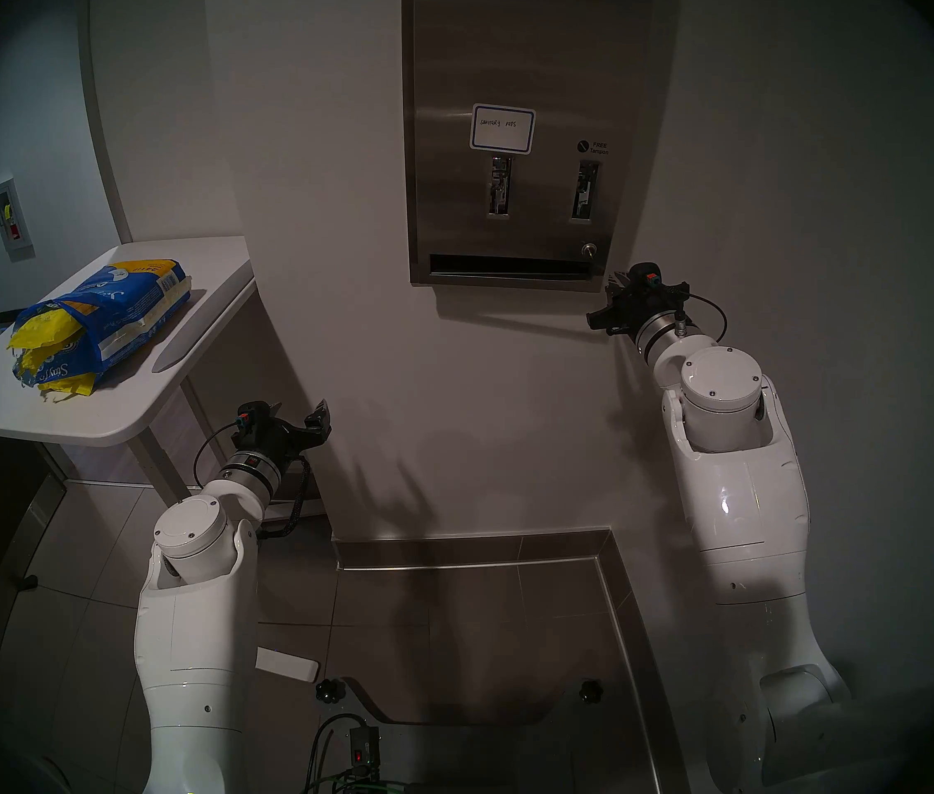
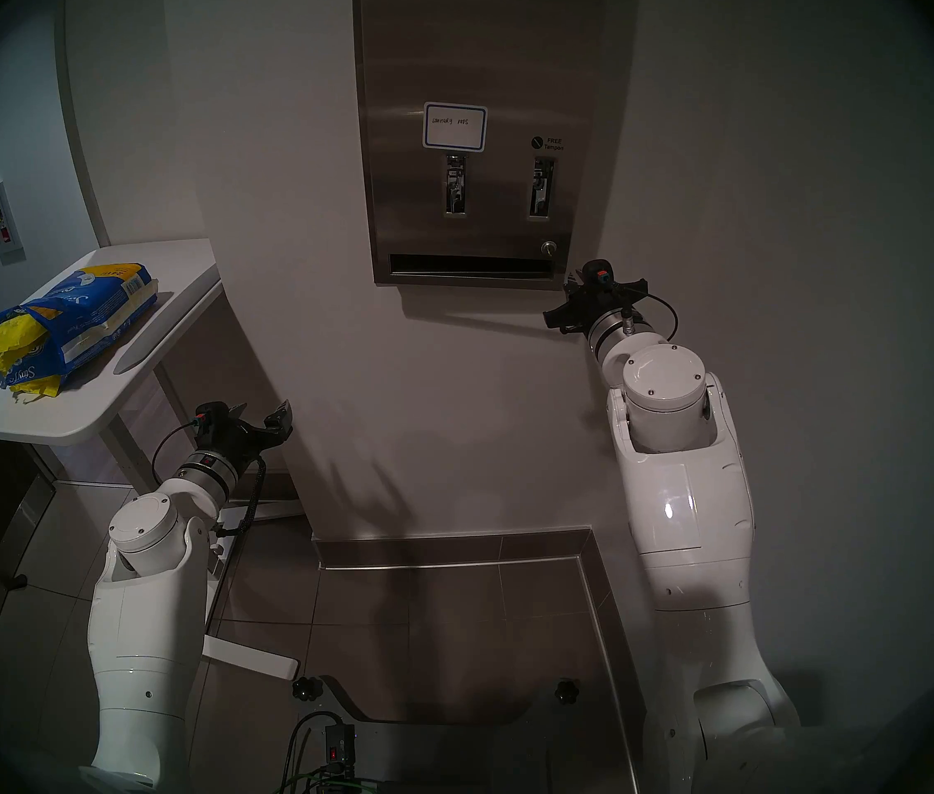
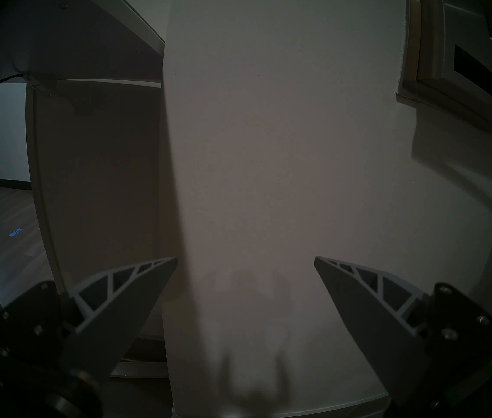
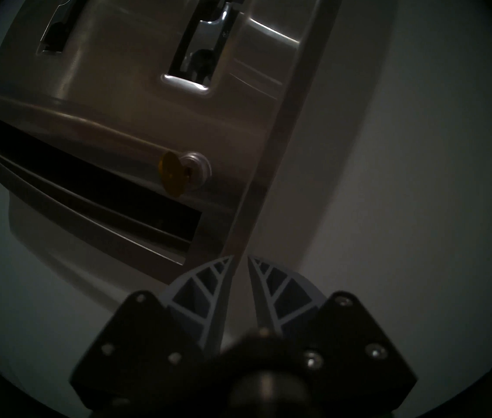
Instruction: Open the dispenser door, put the pads inside, close the door
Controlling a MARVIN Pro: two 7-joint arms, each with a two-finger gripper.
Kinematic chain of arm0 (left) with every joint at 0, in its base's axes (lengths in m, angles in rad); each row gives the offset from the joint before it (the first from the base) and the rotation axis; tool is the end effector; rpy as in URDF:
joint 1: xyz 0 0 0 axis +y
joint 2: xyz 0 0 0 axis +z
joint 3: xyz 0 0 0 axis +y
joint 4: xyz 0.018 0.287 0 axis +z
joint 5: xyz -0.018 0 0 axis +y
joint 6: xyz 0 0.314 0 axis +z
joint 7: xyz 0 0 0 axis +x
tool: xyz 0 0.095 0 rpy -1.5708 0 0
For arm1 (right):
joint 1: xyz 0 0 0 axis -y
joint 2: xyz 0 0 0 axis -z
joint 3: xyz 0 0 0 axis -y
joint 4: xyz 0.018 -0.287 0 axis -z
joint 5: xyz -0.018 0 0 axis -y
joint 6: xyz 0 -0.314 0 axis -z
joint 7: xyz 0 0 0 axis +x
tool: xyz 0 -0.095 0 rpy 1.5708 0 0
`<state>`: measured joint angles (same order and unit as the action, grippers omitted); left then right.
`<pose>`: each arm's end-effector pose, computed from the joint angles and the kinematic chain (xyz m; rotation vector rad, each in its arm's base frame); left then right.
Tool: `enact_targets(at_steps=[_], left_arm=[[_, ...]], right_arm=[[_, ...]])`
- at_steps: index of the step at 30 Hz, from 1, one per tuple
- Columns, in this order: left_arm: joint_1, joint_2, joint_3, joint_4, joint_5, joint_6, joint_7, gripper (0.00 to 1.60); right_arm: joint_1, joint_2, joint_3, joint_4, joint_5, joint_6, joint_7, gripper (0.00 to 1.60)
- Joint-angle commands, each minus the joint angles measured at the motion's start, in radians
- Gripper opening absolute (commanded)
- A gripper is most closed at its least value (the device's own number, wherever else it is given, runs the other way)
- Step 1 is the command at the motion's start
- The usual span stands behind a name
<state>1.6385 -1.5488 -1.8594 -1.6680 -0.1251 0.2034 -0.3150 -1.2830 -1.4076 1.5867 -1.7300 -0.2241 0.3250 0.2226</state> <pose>0.3935 0.0960 -0.3055 2.2728 0.0953 1.9895 0.4828 -0.0375 -0.1404 1.9626 0.4745 2.1322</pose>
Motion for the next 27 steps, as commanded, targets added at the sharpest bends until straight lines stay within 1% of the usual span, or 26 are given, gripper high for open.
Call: enact_targets(at_steps=[1, 2, 13, 22, 27], left_arm=[[-0.008, 0.0, 0.001, -0.011, 0.001, -0.001, 0.002, 1.6], [-0.008, 0.0, 0.001, -0.011, 0.001, -0.001, 0.002, 1.6], [-0.008, 0.001, 0.001, -0.011, 0.001, -0.001, 0.002, 1.6], [-0.008, 0.001, 0.001, -0.011, 0.001, -0.001, 0.002, 1.6], [-0.008, 0.001, 0.001, -0.011, 0.001, -0.001, 0.002, 1.6]], right_arm=[[0.023, 0.004, 0.004, -0.002, -0.002, -0.008, -0.003, 0.05], [0.025, 0.004, 0.004, 0.004, -0.001, -0.01, -0.003, 0.0], [0.073, 0.044, 0.009, 0.071, -0.006, -0.044, 0.023, 0.0], [0.103, 0.057, 0.024, 0.117, -0.016, -0.066, 0.033, 0.0], [0.126, 0.06, 0.051, 0.154, 0.01, -0.078, 0.062, 0.0]])
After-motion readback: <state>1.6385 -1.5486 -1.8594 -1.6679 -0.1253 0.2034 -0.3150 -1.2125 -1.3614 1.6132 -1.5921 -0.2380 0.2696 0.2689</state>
